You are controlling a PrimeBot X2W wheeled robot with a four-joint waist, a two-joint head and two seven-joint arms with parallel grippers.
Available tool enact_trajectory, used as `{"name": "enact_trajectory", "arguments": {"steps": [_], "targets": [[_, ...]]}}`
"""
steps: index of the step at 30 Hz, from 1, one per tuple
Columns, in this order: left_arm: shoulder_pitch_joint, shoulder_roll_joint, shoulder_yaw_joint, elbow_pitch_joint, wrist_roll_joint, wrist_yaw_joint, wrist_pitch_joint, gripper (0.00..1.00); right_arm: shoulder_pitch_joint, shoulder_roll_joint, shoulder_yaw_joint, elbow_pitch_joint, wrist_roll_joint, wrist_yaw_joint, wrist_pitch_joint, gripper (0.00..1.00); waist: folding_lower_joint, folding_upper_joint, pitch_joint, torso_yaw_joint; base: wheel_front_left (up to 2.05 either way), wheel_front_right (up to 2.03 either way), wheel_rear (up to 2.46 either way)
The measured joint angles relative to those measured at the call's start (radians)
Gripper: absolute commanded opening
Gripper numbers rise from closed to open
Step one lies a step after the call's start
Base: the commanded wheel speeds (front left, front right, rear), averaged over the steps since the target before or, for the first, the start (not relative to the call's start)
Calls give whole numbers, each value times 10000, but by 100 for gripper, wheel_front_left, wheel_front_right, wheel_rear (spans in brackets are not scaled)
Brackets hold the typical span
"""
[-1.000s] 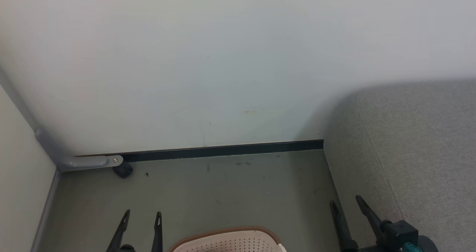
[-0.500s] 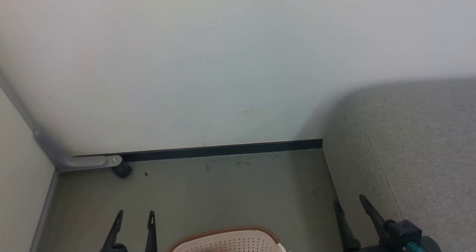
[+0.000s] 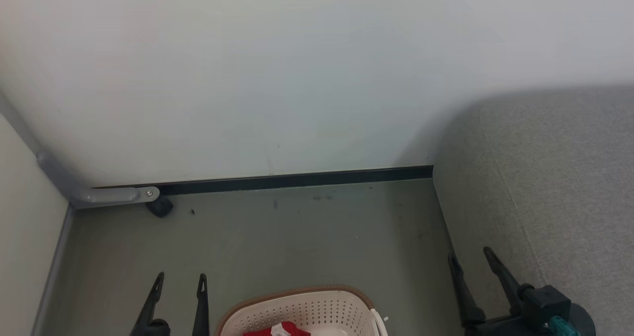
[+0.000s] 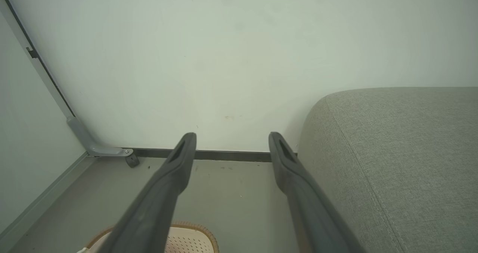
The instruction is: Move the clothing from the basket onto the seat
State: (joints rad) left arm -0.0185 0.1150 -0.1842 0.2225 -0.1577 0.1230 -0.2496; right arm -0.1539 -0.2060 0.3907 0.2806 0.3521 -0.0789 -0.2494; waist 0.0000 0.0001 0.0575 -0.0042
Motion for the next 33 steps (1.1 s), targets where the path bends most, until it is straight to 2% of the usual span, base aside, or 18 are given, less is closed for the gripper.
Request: {"name": "enact_trajectory", "arguments": {"steps": [7, 23, 33], "targets": [[-662, 98, -190, 96, 211, -65, -2, 100, -537, -221, -278, -443, -197, 12, 0, 100, 1, 0, 731, -19, 0, 0, 0], [-2402, 31, -884, 1358, 658, -451, 115, 100, -2345, -639, -1189, -1306, -376, -4, -73, 100, 2, 0, 2944, -246, 0, 0, 0], [-3336, -38, -1151, 2382, 928, -715, 190, 100, -3500, -629, -1298, -1546, -456, -2, -73, 100, 2, 1, 4274, -439, 0, 0, 0]]}}
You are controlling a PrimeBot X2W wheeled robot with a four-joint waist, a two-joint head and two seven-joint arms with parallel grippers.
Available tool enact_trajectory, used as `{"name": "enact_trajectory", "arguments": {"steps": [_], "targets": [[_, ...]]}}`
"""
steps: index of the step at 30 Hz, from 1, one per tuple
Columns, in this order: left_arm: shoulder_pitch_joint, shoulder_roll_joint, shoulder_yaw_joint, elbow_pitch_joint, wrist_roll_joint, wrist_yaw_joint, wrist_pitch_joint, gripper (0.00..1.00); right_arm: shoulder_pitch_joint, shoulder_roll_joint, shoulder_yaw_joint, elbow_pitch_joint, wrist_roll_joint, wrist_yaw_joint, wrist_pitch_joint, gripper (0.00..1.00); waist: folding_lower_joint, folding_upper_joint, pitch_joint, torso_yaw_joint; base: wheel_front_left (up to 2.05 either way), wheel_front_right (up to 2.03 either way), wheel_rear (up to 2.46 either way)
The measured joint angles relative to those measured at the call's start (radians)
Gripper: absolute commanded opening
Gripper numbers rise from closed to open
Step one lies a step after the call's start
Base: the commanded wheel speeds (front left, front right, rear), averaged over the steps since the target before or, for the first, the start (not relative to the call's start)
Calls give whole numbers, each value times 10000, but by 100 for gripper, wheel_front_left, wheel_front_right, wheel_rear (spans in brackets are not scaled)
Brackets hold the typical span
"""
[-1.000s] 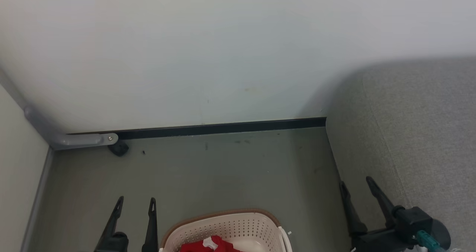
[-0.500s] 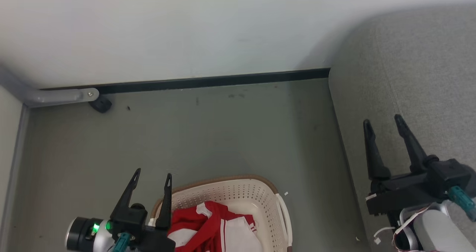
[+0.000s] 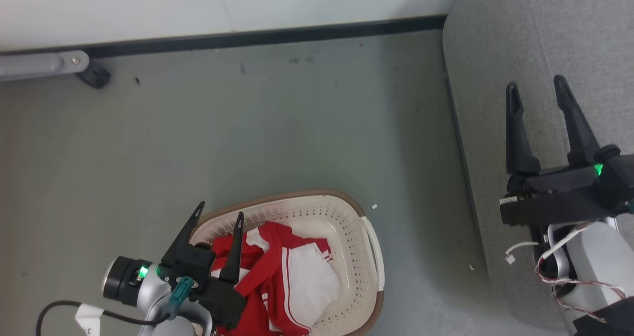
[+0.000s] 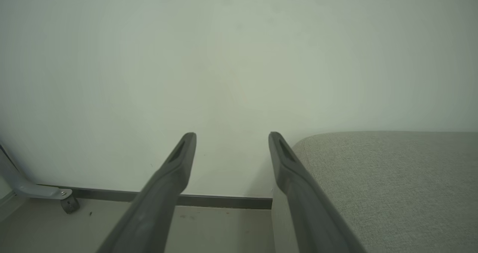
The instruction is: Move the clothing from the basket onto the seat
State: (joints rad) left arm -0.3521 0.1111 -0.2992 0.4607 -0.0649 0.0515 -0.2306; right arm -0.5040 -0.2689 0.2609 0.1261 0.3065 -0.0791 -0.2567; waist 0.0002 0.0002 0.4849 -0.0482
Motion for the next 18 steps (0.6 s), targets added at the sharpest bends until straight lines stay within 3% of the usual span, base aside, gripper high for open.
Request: {"name": "enact_trajectory", "arguments": {"steps": [18], "targets": [[-811, -198, -922, 1933, 447, -512, -2, 100, -1535, 42, -238, -127, -176, 63, -2, 100, -1, 0, 1510, -365, 0, 0, 0]]}}
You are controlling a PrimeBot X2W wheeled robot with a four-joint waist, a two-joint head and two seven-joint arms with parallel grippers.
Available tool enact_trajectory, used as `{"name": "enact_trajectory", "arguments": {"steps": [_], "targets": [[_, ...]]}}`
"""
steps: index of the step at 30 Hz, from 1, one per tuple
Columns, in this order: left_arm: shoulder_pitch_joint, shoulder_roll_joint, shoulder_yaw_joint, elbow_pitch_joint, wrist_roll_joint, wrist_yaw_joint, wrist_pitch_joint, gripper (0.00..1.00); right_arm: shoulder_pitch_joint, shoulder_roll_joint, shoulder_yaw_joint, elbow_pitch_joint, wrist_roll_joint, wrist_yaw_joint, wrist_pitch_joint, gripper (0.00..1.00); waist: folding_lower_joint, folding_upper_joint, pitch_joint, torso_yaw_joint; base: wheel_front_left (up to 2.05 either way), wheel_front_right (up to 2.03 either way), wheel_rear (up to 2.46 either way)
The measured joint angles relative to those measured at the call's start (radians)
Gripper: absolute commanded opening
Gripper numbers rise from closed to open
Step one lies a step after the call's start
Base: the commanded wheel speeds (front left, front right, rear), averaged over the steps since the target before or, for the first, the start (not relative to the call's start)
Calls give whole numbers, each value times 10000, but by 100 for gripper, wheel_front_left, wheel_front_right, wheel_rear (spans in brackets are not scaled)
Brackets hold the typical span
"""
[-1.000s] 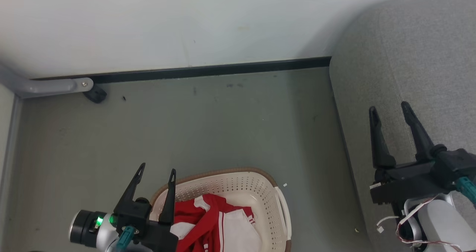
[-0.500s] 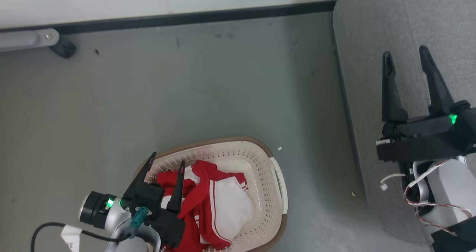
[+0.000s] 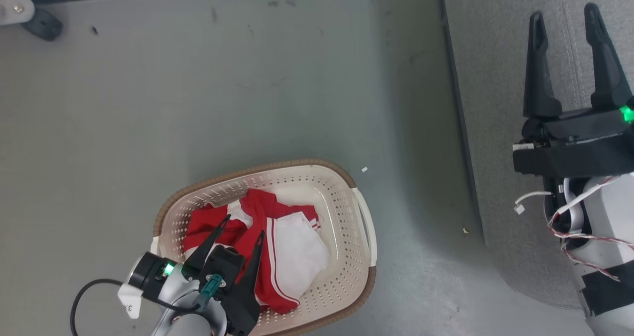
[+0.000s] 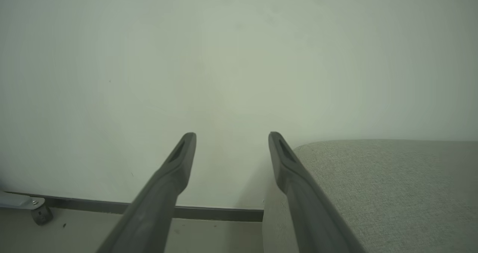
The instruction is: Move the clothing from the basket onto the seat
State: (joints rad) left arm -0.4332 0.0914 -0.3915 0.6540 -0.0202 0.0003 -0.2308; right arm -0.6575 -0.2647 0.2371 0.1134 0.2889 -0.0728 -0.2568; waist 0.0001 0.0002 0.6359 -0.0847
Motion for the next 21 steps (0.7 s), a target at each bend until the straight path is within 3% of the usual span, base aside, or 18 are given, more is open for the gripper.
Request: {"name": "enact_trajectory", "arguments": {"steps": [21], "targets": [[-1075, -257, -453, 2038, 320, -94, 15, 100, -769, 261, 125, -2, -261, 128, -2, 100, 0, -1, 1050, -404, 0, 0, 0]]}}
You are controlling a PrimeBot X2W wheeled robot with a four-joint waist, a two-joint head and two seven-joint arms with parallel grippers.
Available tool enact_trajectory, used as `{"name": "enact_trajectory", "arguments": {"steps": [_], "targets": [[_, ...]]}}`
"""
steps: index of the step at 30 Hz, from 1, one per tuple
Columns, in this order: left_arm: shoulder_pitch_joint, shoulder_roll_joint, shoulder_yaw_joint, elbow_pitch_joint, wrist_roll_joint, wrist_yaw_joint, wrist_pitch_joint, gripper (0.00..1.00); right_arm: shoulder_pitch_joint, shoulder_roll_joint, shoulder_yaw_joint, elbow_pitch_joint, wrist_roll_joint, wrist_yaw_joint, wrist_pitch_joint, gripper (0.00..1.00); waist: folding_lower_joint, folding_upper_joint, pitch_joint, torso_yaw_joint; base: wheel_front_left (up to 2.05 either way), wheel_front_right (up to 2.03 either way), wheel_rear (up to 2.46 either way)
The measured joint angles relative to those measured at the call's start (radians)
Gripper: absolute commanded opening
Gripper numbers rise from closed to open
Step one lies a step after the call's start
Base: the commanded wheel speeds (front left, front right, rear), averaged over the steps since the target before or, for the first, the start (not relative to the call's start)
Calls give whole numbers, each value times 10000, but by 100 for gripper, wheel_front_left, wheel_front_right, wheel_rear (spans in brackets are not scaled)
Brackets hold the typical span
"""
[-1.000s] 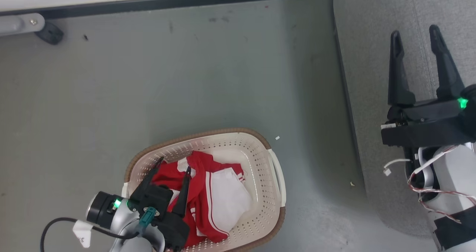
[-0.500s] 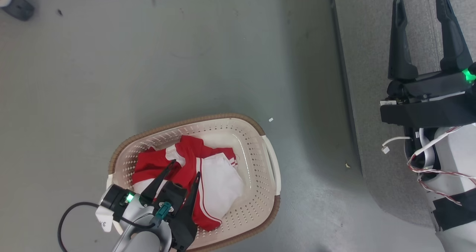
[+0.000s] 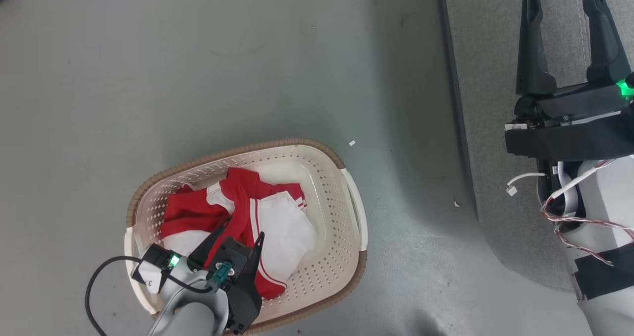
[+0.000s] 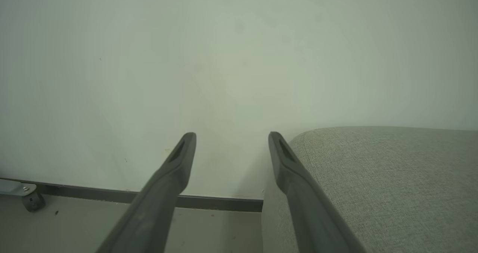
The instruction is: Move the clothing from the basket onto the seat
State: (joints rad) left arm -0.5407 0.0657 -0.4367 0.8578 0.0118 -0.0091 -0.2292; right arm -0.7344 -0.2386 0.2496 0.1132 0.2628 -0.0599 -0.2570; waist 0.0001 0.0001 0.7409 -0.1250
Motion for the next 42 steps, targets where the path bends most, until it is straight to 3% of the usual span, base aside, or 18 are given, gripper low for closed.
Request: {"name": "enact_trajectory", "arguments": {"steps": [42], "targets": [[-2338, -219, -36, 2698, 6, 803, 393, 100, 270, -194, -550, -1001, -274, 0, -2, 100, -1, -1, 1195, -79, 0, 0, 0]]}}
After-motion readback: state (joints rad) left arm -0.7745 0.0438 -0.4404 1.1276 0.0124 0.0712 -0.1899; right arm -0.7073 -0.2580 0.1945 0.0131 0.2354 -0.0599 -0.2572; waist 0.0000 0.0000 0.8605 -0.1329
